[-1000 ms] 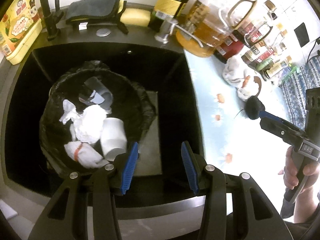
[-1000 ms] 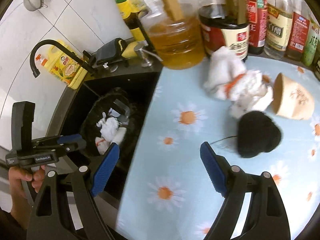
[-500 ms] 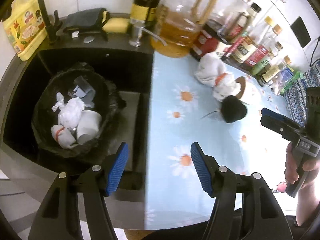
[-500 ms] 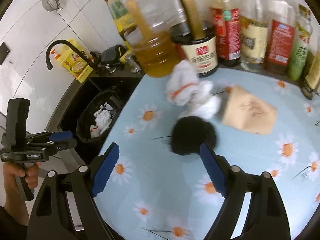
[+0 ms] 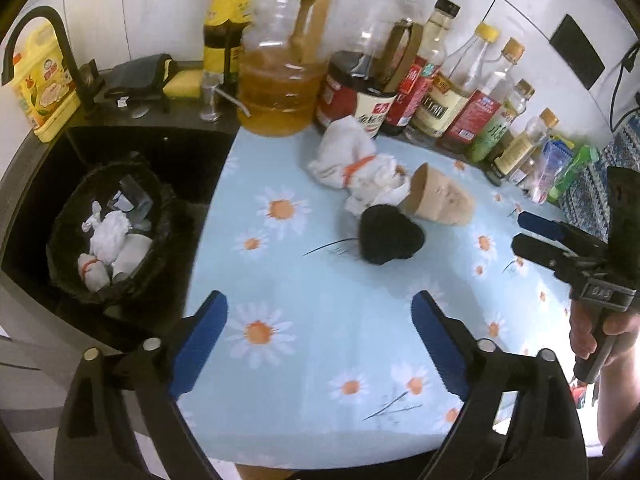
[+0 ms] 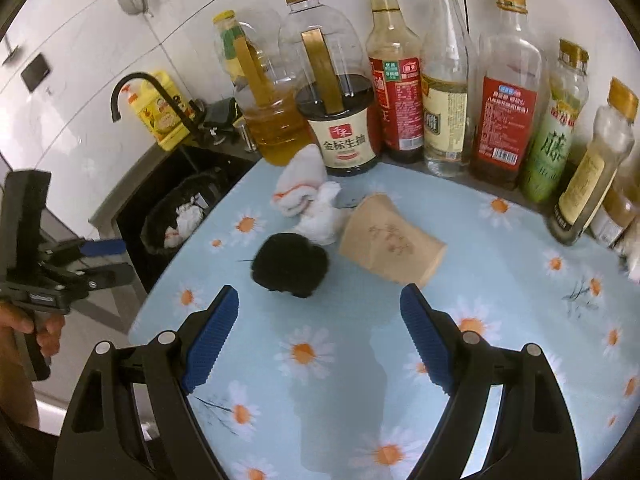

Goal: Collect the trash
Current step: 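Grasp the brown bamboo-print paper cup with the right tool while the left tool grasps the black knit ball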

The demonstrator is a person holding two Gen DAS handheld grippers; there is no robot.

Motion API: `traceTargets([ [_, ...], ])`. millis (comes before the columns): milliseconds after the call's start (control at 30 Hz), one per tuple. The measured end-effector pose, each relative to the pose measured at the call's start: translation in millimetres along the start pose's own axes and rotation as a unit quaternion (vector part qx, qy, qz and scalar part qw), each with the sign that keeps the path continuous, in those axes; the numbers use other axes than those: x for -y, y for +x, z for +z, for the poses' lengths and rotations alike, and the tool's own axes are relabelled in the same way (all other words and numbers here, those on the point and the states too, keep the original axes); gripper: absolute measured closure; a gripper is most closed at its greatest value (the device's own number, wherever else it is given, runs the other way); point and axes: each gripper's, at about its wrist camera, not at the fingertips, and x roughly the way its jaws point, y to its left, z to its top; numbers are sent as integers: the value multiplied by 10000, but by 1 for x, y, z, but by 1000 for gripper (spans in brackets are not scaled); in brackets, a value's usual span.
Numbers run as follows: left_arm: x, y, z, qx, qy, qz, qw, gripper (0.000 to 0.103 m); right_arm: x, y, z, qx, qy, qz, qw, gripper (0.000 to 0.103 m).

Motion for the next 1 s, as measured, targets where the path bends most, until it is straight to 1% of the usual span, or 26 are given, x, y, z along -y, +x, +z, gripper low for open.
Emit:
traceTargets([
  [67, 10, 1, 1, 5, -12, -73, 10000, 12, 6, 0, 2, 4, -165, -26, 9999, 21],
  [133, 18, 2, 2, 6, 21, -51, 10000, 12, 11, 1, 6, -20, -289, -24, 9996, 20],
  [200, 28, 6, 4, -20, 54, -22, 10000, 12, 17, 6, 12, -104, -405, 9, 9991, 17],
  [333, 39, 20, 8, -152, 77, -11, 9999, 11, 28, 15, 22, -142, -572, -60, 9982, 13],
  [433, 49, 39, 11, -344, 96, -18, 9994, 11, 37, 27, 28, -261, -780, -85, 9966, 13],
  [500, 53, 50, 13, -452, 116, -55, 9989, 11, 42, 39, 31, -374, -978, -77, 9945, 13],
  [567, 57, 59, 15, -467, 99, -46, 9989, 11, 47, 55, 34, -577, -1187, 10, 9913, 13],
  [633, 60, 69, 17, -535, 52, -105, 9985, 11, 51, 68, 34, -715, -1328, 7, 9886, 13],
  [667, 62, 76, 19, -627, 54, -80, 9980, 11, 54, 77, 35, -820, -1355, -9, 9874, 13],
  [733, 66, 85, 21, -652, 95, -52, 9978, 11, 56, 89, 36, -928, -1469, 66, 9848, 13],
  [800, 71, 94, 25, -673, 138, 187, 9975, 11, 57, 96, 37, -1008, -1614, 82, 9817, 13],
  [867, 77, 101, 29, -620, 228, 207, 9976, 11, 57, 105, 38, -1120, -1727, 163, 9784, 13],
  [1000, 78, 119, 38, -743, 159, 211, 9969, 11, 53, 119, 40, -1243, -1939, 243, 9728, 13],
])
